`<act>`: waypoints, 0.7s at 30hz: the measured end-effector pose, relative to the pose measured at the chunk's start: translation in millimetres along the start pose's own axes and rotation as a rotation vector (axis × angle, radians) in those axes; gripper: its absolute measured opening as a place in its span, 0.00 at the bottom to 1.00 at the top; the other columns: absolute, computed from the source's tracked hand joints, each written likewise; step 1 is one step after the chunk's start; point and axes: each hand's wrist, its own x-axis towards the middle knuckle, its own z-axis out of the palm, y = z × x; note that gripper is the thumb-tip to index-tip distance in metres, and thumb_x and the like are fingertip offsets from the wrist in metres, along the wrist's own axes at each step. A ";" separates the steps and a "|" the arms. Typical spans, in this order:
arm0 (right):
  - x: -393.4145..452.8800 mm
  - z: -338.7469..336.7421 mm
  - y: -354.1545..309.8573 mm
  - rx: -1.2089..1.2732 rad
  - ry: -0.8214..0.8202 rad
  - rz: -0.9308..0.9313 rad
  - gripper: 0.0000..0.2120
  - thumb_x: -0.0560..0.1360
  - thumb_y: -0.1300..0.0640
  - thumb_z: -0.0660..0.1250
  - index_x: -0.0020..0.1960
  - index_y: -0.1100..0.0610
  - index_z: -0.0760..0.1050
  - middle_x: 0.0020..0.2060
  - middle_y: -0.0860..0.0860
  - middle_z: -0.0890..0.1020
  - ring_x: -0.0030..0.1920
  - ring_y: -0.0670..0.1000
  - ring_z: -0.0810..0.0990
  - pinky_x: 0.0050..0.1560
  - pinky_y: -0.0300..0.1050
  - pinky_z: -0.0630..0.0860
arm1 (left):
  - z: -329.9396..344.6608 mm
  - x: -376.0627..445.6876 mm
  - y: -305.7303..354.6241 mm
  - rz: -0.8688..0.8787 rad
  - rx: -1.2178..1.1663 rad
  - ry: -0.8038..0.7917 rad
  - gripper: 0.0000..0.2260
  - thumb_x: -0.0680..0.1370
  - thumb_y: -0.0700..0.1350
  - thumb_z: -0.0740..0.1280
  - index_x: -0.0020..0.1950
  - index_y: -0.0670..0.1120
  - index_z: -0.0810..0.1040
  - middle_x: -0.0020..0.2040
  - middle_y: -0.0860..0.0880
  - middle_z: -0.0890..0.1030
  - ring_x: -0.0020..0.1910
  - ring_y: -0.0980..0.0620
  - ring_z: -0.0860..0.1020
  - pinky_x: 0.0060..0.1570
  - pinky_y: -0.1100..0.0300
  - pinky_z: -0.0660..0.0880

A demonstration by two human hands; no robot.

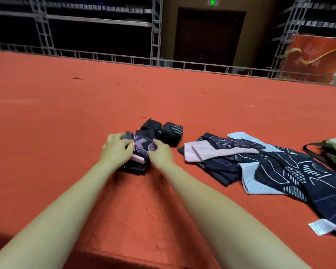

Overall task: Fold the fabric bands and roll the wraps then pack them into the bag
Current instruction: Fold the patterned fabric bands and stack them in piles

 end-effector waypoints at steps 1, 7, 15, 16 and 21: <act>0.6 9.9 12.2 -0.175 -0.064 0.018 0.23 0.76 0.60 0.58 0.71 0.51 0.66 0.65 0.57 0.74 0.66 0.60 0.70 0.63 0.49 0.65 | 6.8 -3.9 -8.4 -0.042 0.075 -0.075 0.13 0.79 0.51 0.59 0.56 0.54 0.81 0.65 0.47 0.73 0.66 0.43 0.66 0.64 0.50 0.65; -15.0 -4.4 55.0 -0.070 -0.160 -0.103 0.24 0.76 0.58 0.63 0.72 0.52 0.66 0.57 0.59 0.77 0.60 0.58 0.72 0.64 0.44 0.64 | 21.6 -20.1 -0.8 -0.006 0.095 0.039 0.15 0.81 0.48 0.57 0.62 0.48 0.78 0.74 0.48 0.64 0.76 0.49 0.52 0.70 0.46 0.55; -67.5 -113.0 102.0 -0.102 -0.010 -0.157 0.16 0.75 0.62 0.65 0.63 0.55 0.75 0.52 0.51 0.79 0.52 0.46 0.76 0.53 0.32 0.67 | 23.4 -33.9 17.0 0.091 0.139 0.136 0.12 0.78 0.47 0.62 0.58 0.46 0.79 0.61 0.48 0.77 0.69 0.48 0.66 0.73 0.49 0.46; -72.1 -127.9 107.7 -0.132 0.022 -0.171 0.16 0.75 0.62 0.64 0.62 0.55 0.76 0.51 0.50 0.78 0.51 0.46 0.76 0.52 0.33 0.67 | 24.1 -35.7 26.8 0.128 0.143 0.124 0.12 0.78 0.47 0.62 0.57 0.46 0.80 0.57 0.49 0.79 0.65 0.48 0.69 0.73 0.49 0.48; -86.3 -202.9 143.8 -0.246 0.276 -0.129 0.15 0.73 0.64 0.64 0.59 0.56 0.78 0.48 0.50 0.80 0.51 0.51 0.75 0.53 0.43 0.69 | 47.2 -55.7 102.0 0.259 0.027 -0.034 0.11 0.77 0.47 0.64 0.56 0.48 0.80 0.55 0.47 0.79 0.57 0.44 0.74 0.60 0.52 0.67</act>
